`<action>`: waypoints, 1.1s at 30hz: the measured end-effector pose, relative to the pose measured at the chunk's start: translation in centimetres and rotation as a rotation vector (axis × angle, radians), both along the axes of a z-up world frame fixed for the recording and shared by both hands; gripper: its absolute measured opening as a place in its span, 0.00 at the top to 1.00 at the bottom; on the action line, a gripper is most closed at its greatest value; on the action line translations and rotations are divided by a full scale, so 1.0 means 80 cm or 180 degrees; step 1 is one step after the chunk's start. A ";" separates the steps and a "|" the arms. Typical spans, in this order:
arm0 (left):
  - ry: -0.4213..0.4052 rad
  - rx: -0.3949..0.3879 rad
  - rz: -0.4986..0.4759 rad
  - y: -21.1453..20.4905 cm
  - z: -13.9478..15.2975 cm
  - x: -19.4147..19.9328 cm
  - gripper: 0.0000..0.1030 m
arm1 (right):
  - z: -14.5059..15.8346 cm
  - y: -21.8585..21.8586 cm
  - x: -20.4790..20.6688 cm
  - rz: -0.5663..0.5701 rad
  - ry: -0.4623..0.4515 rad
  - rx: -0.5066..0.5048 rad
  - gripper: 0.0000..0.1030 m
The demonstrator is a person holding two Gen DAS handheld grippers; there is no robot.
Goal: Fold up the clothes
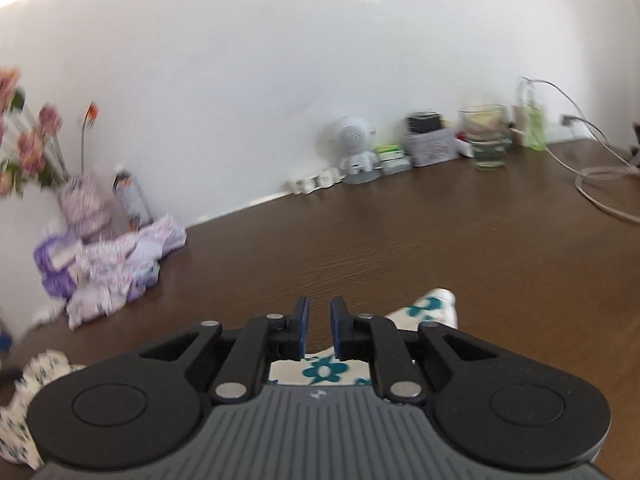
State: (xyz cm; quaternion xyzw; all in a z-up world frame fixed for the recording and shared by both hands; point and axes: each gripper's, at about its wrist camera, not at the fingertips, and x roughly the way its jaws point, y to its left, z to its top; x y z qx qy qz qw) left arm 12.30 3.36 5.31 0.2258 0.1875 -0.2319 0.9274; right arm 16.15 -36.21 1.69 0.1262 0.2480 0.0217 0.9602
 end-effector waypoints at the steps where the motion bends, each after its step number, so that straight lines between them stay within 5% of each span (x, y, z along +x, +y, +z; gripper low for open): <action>1: 0.0098 -0.0010 0.0113 0.002 -0.005 0.009 0.51 | -0.003 0.006 0.006 0.0008 0.0037 -0.0124 0.80; 4: 0.0475 -0.0123 0.0332 0.024 -0.023 0.024 0.68 | -0.013 0.023 0.024 0.0034 0.0149 -0.0496 0.78; 7: 0.0845 -0.0329 0.0515 0.050 -0.041 0.030 0.79 | -0.027 0.010 0.025 -0.0070 0.0329 -0.0535 0.78; 13: 0.0801 -0.0580 0.0639 0.067 -0.056 0.005 0.78 | -0.041 -0.021 0.021 -0.0155 0.0415 -0.0157 0.75; 15: 0.0796 -0.0580 0.0641 0.066 -0.054 0.007 0.78 | -0.044 -0.021 0.023 -0.0198 0.0441 -0.0191 0.64; 19: 0.0838 -0.0718 0.0592 0.080 -0.037 0.003 0.65 | -0.033 -0.014 0.016 -0.0274 0.0404 -0.0115 0.64; 24: 0.0815 -0.1118 0.0811 0.137 -0.008 0.011 0.50 | 0.016 0.062 -0.004 0.0316 0.0026 -0.0559 0.64; 27: 0.0954 -0.1192 0.0945 0.169 -0.002 0.043 0.50 | 0.031 0.125 -0.003 0.0864 -0.0023 -0.0685 0.64; 33: 0.1370 -0.1065 0.0841 0.185 -0.016 0.112 0.52 | 0.018 0.206 0.004 0.1384 0.0068 -0.0789 0.64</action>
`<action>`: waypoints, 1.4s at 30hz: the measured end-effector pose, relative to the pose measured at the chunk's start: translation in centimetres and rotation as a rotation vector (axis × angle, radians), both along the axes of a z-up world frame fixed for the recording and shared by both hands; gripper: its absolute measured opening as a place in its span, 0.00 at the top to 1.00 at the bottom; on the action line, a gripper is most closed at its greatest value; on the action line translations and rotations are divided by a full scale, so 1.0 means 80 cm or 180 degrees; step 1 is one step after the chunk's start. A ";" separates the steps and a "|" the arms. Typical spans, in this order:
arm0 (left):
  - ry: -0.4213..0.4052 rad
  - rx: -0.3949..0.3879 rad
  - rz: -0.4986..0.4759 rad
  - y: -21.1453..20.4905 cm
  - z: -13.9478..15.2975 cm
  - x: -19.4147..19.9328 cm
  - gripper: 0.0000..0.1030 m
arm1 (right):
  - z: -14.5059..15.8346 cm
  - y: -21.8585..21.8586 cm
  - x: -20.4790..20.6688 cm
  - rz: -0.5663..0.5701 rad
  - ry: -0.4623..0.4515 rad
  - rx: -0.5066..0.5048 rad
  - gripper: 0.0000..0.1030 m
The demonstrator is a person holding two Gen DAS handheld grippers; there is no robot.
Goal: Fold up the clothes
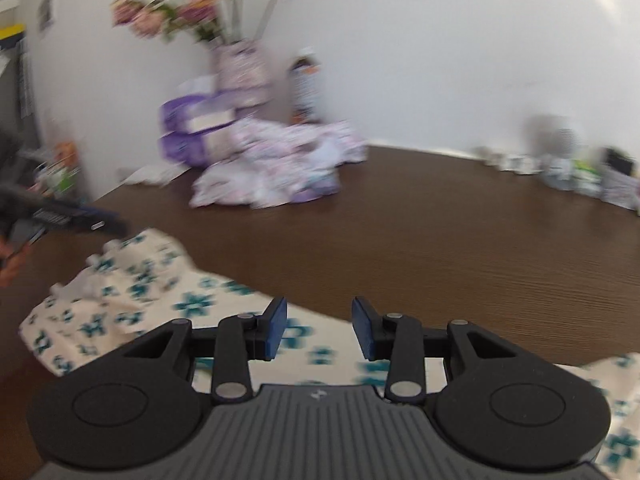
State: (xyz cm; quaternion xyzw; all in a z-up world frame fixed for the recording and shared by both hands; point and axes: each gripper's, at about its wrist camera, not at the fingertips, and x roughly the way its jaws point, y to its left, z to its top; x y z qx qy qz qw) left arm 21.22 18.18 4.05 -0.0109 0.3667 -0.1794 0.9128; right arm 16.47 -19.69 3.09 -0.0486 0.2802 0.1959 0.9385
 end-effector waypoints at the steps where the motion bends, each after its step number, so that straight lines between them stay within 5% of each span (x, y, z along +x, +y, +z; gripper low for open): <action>1: 0.0064 0.0030 -0.0029 0.000 -0.005 0.008 0.53 | -0.002 0.013 0.001 0.0082 0.0021 -0.0020 0.64; 8: 0.0245 0.0169 -0.0259 0.007 -0.025 0.029 0.77 | -0.019 0.107 0.010 0.0656 0.0172 -0.0163 0.64; 10: 0.0256 0.0170 -0.0366 0.007 -0.027 0.028 0.98 | -0.023 0.134 0.012 0.0820 0.0215 -0.0204 0.64; 16: 0.0255 0.0358 -0.0638 0.011 -0.021 -0.005 0.98 | -0.031 0.137 0.014 0.0789 0.0197 -0.0205 0.64; 26: 0.0338 0.0462 -0.0636 0.019 -0.013 -0.042 0.97 | -0.044 0.140 0.017 0.0718 0.0163 -0.0201 0.64; 31: -0.0102 0.0283 -0.0432 0.025 0.025 -0.031 0.91 | -0.049 0.142 0.017 0.0694 0.0148 -0.0210 0.64; 37: 0.0056 0.0050 -0.1007 -0.029 0.015 0.007 0.74 | -0.050 0.143 0.016 0.0680 0.0126 -0.0217 0.64; 42: 0.0178 0.0234 -0.1204 -0.050 -0.020 0.007 0.76 | -0.051 0.143 0.015 0.0674 0.0126 -0.0206 0.64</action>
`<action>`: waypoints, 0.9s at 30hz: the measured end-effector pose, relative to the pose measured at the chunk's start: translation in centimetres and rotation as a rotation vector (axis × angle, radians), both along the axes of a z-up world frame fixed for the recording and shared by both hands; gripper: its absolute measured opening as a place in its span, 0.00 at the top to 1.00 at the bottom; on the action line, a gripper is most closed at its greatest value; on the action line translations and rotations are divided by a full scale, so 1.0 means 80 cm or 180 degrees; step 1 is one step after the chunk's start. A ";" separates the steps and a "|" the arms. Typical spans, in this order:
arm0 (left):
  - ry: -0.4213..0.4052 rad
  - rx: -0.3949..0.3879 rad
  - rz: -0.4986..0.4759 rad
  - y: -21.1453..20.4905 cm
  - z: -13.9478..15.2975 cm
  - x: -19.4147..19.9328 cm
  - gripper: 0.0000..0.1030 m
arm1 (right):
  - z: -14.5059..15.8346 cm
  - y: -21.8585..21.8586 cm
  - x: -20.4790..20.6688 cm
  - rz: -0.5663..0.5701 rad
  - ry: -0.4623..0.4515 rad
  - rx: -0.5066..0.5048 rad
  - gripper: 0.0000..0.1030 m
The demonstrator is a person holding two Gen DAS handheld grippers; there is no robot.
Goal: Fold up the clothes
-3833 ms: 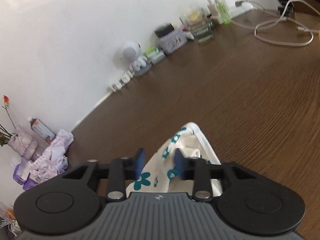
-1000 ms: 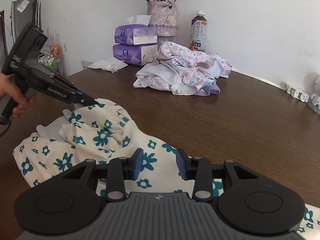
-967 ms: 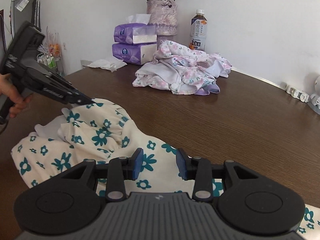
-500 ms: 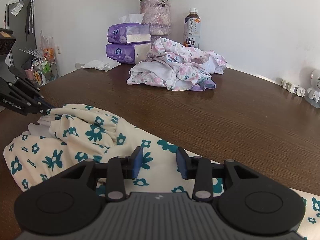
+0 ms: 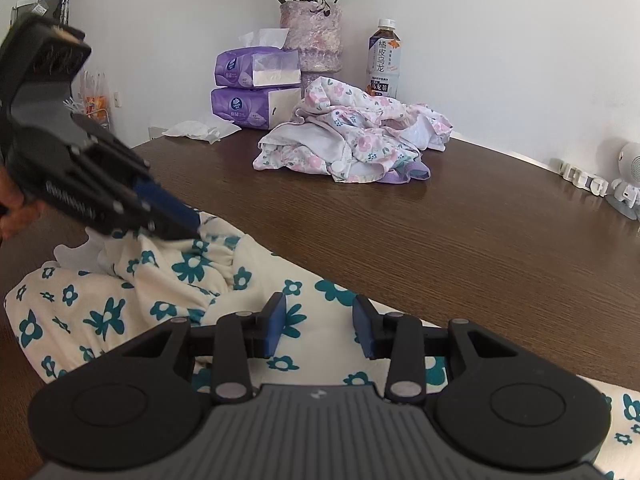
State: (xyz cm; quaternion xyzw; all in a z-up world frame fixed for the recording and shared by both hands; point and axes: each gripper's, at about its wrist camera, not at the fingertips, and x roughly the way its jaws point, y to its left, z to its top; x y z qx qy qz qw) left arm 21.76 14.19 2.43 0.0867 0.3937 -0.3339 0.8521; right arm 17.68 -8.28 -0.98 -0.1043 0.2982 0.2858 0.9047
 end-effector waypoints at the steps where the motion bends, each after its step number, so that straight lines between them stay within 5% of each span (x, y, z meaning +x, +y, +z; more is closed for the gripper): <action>1: -0.0016 -0.0052 0.0022 0.005 -0.003 -0.003 0.77 | 0.000 0.000 0.000 0.0000 0.0003 0.0005 0.64; 13: -0.0158 -0.0384 0.0507 0.052 -0.014 -0.046 0.87 | -0.001 -0.002 0.000 -0.0010 0.0011 0.0019 0.62; 27: -0.0542 -0.0093 0.0107 -0.037 -0.011 -0.084 0.83 | -0.001 -0.003 0.000 -0.0008 0.0024 0.0046 0.62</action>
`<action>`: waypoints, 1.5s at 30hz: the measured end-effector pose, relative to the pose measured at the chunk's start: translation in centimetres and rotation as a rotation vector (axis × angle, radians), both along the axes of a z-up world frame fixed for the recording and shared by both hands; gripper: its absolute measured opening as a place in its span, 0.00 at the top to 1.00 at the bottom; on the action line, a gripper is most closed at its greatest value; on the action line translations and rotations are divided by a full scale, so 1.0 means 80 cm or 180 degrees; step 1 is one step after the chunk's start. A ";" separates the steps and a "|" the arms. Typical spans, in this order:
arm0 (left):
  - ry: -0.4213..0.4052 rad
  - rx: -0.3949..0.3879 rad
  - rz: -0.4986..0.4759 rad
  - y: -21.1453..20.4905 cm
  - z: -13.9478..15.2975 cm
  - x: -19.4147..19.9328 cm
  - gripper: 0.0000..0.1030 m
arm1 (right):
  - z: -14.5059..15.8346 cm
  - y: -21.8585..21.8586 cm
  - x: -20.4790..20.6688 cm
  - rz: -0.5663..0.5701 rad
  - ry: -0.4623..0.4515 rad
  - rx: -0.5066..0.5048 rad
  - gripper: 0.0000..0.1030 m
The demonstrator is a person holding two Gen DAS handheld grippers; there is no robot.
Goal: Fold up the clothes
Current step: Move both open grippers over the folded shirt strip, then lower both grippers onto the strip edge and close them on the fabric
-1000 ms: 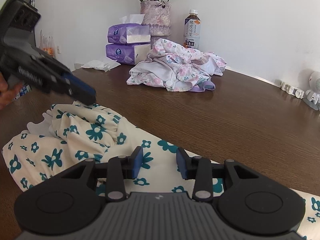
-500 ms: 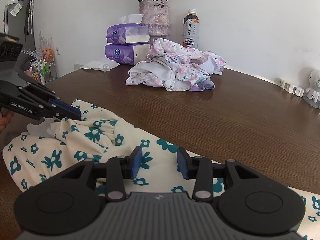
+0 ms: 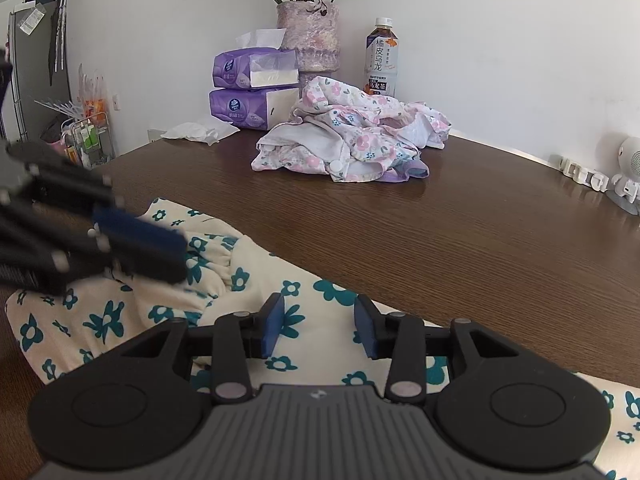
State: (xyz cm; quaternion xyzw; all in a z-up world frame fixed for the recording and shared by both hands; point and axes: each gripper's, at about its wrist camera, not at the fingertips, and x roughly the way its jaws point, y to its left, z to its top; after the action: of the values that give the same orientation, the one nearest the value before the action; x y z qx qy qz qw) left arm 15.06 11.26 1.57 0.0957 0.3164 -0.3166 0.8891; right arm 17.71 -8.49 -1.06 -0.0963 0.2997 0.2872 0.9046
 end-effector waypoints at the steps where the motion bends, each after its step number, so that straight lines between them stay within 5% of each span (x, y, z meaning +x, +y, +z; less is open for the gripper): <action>1: -0.0027 0.0024 -0.0026 -0.006 0.000 -0.003 0.83 | 0.000 0.000 0.000 0.0001 0.0001 0.0002 0.62; 12: -0.0131 -0.0022 0.0226 -0.009 0.000 -0.020 0.80 | 0.002 -0.012 0.000 0.0012 0.0063 0.0146 0.61; 15: -0.0231 -0.0137 0.0430 -0.013 0.019 -0.028 0.59 | 0.009 -0.032 -0.006 -0.0084 0.0114 0.0305 0.61; 19: -0.0452 -0.0574 0.0335 -0.029 0.048 -0.054 0.26 | 0.020 -0.073 -0.018 -0.0436 0.0095 0.0431 0.56; 32: 0.0095 -0.0651 0.0806 -0.078 0.004 -0.005 0.22 | 0.006 -0.183 -0.030 -0.1250 -0.0021 0.0179 0.56; 40: 0.0117 -0.0437 0.0983 -0.100 -0.016 0.004 0.01 | -0.004 -0.164 -0.028 -0.1140 -0.0008 -0.0010 0.35; 45: 0.0121 -0.0471 0.0966 -0.100 -0.018 0.004 0.00 | -0.005 -0.157 -0.028 -0.1127 0.0013 -0.0047 0.26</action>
State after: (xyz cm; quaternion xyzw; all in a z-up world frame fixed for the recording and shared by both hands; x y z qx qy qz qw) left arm 15.35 3.25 0.12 -0.0248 0.3197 -0.2028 0.9252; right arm 15.48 -21.02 -1.43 -0.0482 0.3160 0.1215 0.9397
